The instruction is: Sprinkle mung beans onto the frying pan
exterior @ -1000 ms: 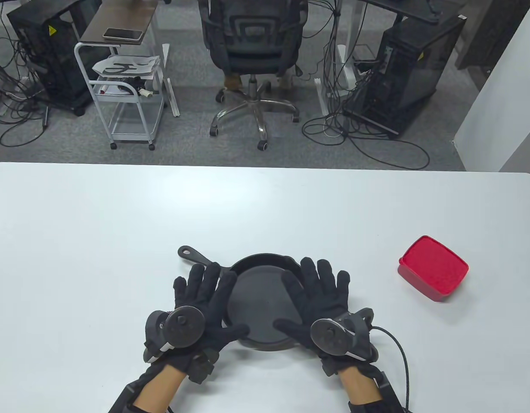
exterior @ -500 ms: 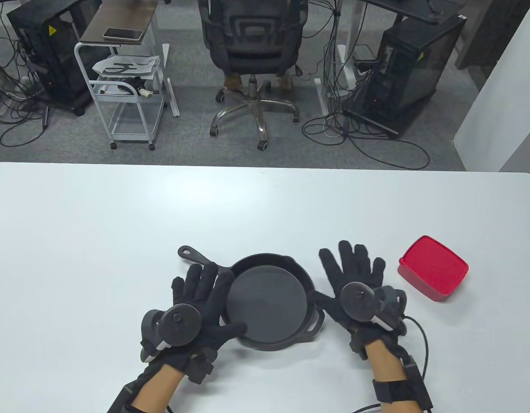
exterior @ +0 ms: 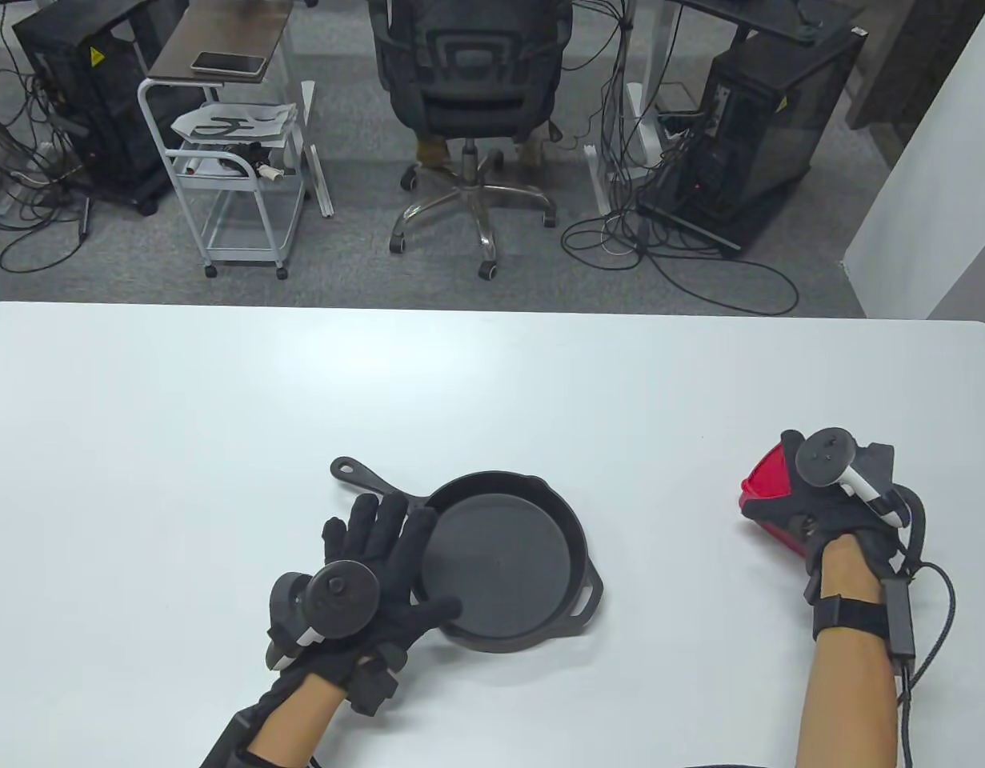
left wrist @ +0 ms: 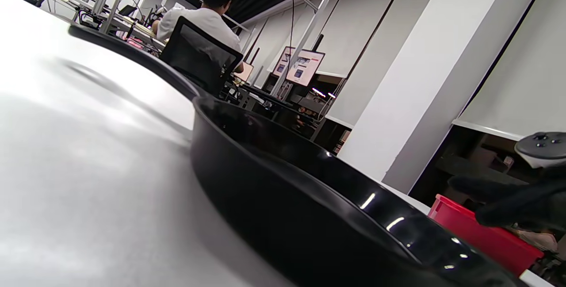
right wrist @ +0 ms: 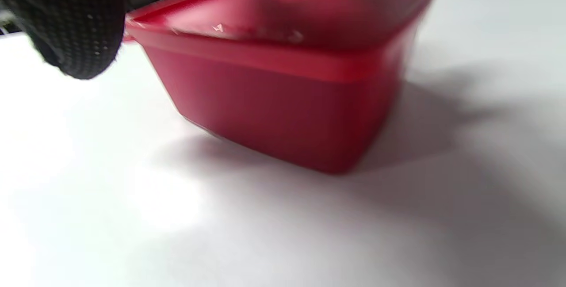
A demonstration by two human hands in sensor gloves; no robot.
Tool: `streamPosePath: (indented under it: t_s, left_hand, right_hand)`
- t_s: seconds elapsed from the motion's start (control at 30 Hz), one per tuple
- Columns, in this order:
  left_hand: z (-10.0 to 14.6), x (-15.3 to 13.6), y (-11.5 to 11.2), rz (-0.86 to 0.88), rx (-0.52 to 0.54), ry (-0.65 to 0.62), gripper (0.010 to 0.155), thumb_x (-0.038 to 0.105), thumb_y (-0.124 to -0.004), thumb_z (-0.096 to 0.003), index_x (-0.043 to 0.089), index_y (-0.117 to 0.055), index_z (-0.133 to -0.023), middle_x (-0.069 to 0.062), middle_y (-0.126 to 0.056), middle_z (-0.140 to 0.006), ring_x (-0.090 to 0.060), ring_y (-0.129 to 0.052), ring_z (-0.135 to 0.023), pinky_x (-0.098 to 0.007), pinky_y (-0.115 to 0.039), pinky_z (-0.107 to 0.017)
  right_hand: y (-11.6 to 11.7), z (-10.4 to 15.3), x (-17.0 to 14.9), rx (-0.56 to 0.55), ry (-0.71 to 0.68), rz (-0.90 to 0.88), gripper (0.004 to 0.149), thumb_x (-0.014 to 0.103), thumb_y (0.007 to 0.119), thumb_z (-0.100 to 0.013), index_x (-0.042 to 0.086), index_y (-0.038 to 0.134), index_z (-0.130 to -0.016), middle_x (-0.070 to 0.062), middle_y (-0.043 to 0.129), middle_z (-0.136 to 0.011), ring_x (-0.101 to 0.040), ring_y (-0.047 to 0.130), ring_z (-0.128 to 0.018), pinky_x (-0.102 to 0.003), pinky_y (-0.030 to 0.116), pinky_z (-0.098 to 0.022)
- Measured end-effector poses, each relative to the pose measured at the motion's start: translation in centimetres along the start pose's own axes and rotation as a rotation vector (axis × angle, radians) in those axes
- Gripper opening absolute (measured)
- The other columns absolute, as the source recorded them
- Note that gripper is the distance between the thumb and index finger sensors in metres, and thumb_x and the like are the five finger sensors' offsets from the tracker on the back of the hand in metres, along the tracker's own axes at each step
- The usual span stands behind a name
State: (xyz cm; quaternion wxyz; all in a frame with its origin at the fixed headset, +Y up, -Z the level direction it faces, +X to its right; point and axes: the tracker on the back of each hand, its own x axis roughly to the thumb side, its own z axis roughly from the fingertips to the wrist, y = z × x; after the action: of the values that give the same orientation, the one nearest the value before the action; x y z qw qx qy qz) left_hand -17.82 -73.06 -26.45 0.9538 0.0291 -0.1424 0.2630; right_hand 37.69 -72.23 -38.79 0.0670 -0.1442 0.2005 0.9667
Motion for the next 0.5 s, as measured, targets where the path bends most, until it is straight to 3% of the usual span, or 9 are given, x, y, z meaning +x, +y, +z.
streamPosePath:
  t_s: [0.13, 0.23, 0.5]
  left_hand:
    - [-0.1, 0.0, -0.1, -0.005, -0.010, 0.007, 0.105, 0.095, -0.061, -0.0272, 0.040, -0.039, -0.114, 0.007, -0.022, -0.124, -0.021, -0.013, -0.115, -0.061, -0.014, -0.078]
    - [-0.1, 0.0, -0.1, -0.006, -0.012, 0.013, 0.104, 0.095, -0.061, -0.0274, 0.040, -0.039, -0.114, 0.007, -0.022, -0.124, -0.021, -0.012, -0.115, -0.061, -0.014, -0.078]
    - [0.0, -0.2, 0.4, 0.021, 0.006, 0.022, 0.104, 0.095, -0.061, -0.0277, 0.040, -0.038, -0.114, 0.007, -0.023, -0.124, -0.022, -0.013, -0.115, -0.061, -0.017, -0.079]
  right_hand:
    - [1.1, -1.1, -1.1, 0.048, 0.011, -0.018, 0.111, 0.066, 0.092, -0.041, 0.040, 0.011, -0.112, -0.021, -0.004, -0.122, -0.056, 0.005, -0.108, -0.080, 0.037, -0.071]
    - [1.0, -1.2, -1.0, -0.022, -0.011, 0.002, 0.109, 0.062, 0.095, -0.040, 0.040, 0.017, -0.113, -0.026, 0.007, -0.123, -0.061, 0.016, -0.108, -0.073, 0.053, -0.071]
    - [0.9, 0.0, 0.3, -0.048, -0.067, 0.062, 0.112, 0.067, 0.099, -0.035, 0.041, 0.023, -0.113, -0.030, 0.022, -0.122, -0.061, 0.036, -0.107, -0.069, 0.066, -0.064]
